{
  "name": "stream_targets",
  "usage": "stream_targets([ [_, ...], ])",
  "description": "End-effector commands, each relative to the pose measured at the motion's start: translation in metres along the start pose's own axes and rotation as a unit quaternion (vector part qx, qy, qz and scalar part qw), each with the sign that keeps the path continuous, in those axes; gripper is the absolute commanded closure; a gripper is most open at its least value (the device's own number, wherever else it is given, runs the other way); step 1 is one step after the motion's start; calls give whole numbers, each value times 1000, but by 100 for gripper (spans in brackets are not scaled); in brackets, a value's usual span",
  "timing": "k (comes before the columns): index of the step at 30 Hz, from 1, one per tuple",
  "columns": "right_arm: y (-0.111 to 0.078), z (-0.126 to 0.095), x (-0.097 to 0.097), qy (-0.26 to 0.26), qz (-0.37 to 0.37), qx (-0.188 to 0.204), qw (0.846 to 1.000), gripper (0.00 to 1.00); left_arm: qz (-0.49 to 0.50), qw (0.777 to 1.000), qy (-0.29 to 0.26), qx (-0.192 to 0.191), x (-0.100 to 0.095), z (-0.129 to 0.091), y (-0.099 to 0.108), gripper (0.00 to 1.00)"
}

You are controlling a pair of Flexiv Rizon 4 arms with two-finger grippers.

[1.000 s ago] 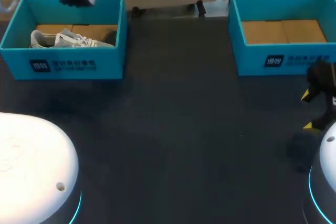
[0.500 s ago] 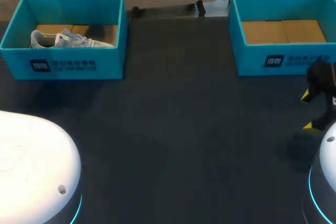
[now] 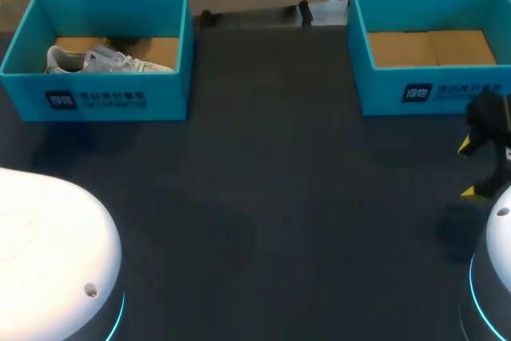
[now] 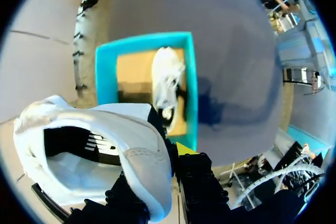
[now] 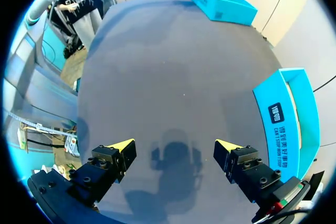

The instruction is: Take the shoe out of the shoebox, open the shoe tongue, remove and reinsert the insole, then place the shoe into the shoebox

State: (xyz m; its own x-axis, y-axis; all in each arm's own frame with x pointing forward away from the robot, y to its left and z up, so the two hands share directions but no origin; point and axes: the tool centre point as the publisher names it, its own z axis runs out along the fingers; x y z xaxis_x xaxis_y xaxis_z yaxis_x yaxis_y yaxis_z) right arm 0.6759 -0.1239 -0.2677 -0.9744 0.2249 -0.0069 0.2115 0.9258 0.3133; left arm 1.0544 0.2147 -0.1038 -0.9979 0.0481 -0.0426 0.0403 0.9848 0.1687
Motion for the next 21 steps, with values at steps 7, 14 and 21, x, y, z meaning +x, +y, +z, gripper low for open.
stream_targets([
  [7, 0, 1, 1, -1, 1, 2, 1000, 0, -7, 999, 25, 25, -52, 37, 32, 100],
  [14, 0, 1, 1, -1, 1, 2, 1000, 0, 52, 997, 9, 53, -59, 47, 49, 100],
  [21, 0, 1, 1, -1, 1, 2, 1000, 0, 252, 966, -40, 49, -61, 44, 70, 100],
])
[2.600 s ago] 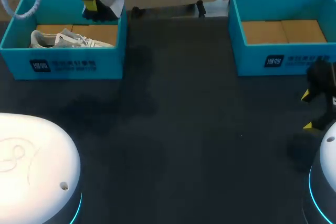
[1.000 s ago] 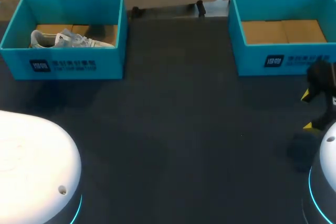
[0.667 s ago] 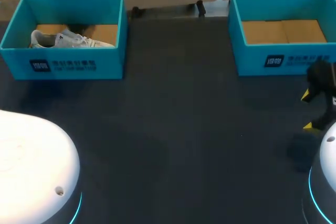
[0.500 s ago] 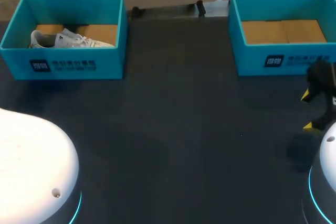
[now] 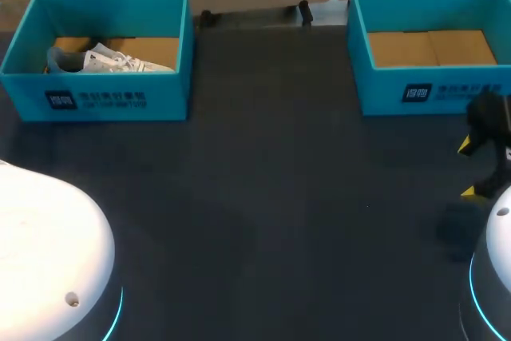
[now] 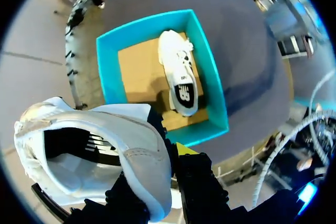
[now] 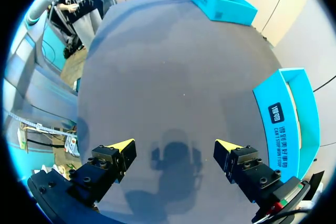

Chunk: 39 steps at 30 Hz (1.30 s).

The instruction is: Take the shoe out of the shoebox, open the shoe tongue, remove and reinsert the insole, then place the shoe into the shoebox

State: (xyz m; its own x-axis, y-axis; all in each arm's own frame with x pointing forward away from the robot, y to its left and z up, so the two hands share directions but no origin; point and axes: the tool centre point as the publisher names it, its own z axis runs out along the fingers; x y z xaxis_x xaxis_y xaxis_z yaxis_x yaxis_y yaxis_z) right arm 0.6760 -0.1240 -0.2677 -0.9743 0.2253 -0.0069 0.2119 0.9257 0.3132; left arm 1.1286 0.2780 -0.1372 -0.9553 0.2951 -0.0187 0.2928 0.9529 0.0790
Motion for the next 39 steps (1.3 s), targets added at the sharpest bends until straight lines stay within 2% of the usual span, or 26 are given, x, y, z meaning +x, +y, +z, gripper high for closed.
stream_targets([
  [1, 0, 1, 1, -1, 0, 2, 1000, 0, 164, 986, -24, 2, 13, -6, 13, 100],
  [14, 0, 1, 1, -1, 0, 2, 1000, 0, 173, 985, -19, 0, 13, -7, 16, 100],
  [17, 0, 1, 1, -1, 0, 2, 1000, 0, 211, 977, -17, 12, 13, -4, 13, 100],
  [18, 0, 1, 1, -1, 0, 2, 1000, 0, 290, 956, -39, 12, 14, 0, 12, 100],
  [19, 0, 1, 1, -1, 0, 2, 1000, 0, 322, 946, -37, 24, 13, 3, 14, 100],
  [21, 0, 1, 1, -1, 0, 2, 1000, 0, 362, 931, -51, -20, 11, 8, 18, 100],
  [25, 0, 1, 1, -1, 0, 2, 1000, 0, 458, 887, -51, -36, 8, 13, 28, 100],
  [26, 0, 1, 1, -1, 0, 2, 1000, 0, 465, 883, -43, -44, 3, 15, 33, 100],
  [37, 0, 1, 1, -1, 0, 2, 1000, 0, 465, 883, -43, -44, 3, 15, 33, 100],
  [39, 0, 1, 1, -1, 0, 2, 1000, 0, 485, 873, -43, -38, 1, 22, 31, 100],
])
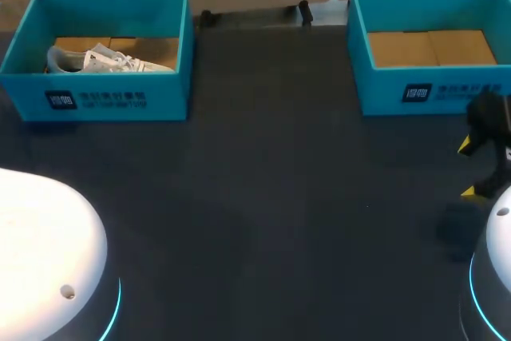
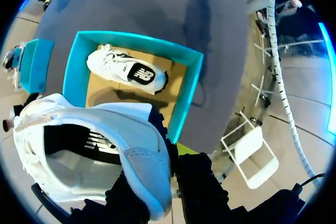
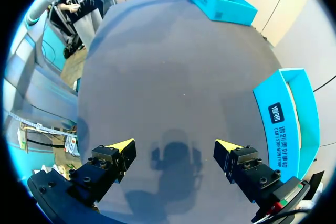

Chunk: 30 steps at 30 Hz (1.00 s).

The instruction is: Take the shoe out of the shoebox, open the shoe tongue, remove and reinsert the insole, then place the shoe into the shoebox

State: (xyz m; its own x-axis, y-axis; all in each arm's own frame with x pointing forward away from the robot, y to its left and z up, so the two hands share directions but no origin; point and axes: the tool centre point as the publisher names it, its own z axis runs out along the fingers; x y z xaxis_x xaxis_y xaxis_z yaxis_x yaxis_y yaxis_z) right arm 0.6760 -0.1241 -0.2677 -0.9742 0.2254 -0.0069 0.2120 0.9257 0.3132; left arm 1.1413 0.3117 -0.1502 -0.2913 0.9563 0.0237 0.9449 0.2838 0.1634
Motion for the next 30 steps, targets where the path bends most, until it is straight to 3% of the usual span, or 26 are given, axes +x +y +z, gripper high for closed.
stream_targets([
  [1, 0, 1, 1, -1, 0, 2, 1000, 0, 26, 1000, -11, 12, -2, 10, -5, 100],
  [8, 0, 1, 1, -1, 0, 2, 1000, 0, 76, 997, -3, -2, -7, 38, -5, 100],
  [11, 0, 1, 1, -1, 0, 2, 1000, 0, 88, 996, -6, 11, -9, 48, -5, 100],
  [25, 0, 1, 1, -1, 0, 2, 1000, 0, 88, 996, -6, 11, -9, 48, -5, 100],
  [30, 0, 1, 1, -1, 0, 2, 1000, 0, 105, 994, 6, 3, -19, 73, -3, 100],
])
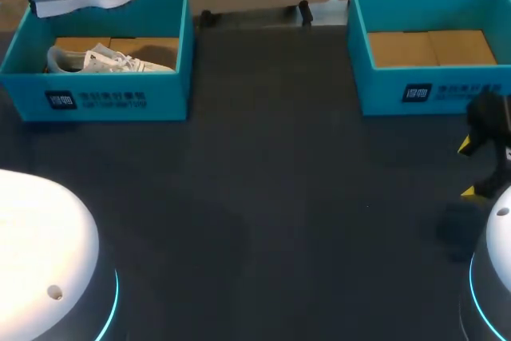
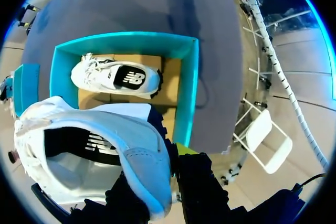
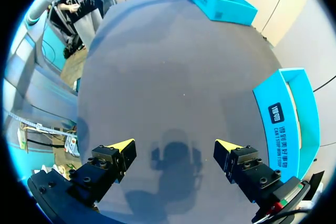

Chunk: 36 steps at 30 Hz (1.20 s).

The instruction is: Take the shoe out of the shoebox, open the shoe tongue, remove and reinsert the insole, then place the shoe into the shoebox

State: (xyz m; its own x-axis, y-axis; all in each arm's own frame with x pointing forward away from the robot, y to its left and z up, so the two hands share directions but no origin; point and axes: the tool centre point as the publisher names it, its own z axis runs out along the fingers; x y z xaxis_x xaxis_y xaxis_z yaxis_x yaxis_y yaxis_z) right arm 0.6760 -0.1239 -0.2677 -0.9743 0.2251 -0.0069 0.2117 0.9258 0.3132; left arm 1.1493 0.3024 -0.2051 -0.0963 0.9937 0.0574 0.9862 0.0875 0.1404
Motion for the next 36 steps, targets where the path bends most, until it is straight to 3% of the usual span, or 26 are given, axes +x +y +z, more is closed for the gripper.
stream_targets([
  [1, 0, 1, 1, -1, 1, 2, 1000, 0, 8, 1000, 0, -4, -6, 23, 3, 100],
  [7, 0, 1, 1, -1, 1, 2, 1000, 0, 4, 1000, 16, 2, -5, 51, 14, 100],
  [14, 0, 1, 1, -1, 1, 2, 1000, 0, -3, 1000, 26, 10, -1, 62, 22, 100],
  [24, 0, 1, 1, -1, 1, 2, 1000, 0, 4, 999, 36, 14, 1, 73, 30, 100],
  [36, 0, 1, 1, -1, 1, 2, 1000, 0, 3, 999, 37, 14, 3, 70, 32, 100],
])
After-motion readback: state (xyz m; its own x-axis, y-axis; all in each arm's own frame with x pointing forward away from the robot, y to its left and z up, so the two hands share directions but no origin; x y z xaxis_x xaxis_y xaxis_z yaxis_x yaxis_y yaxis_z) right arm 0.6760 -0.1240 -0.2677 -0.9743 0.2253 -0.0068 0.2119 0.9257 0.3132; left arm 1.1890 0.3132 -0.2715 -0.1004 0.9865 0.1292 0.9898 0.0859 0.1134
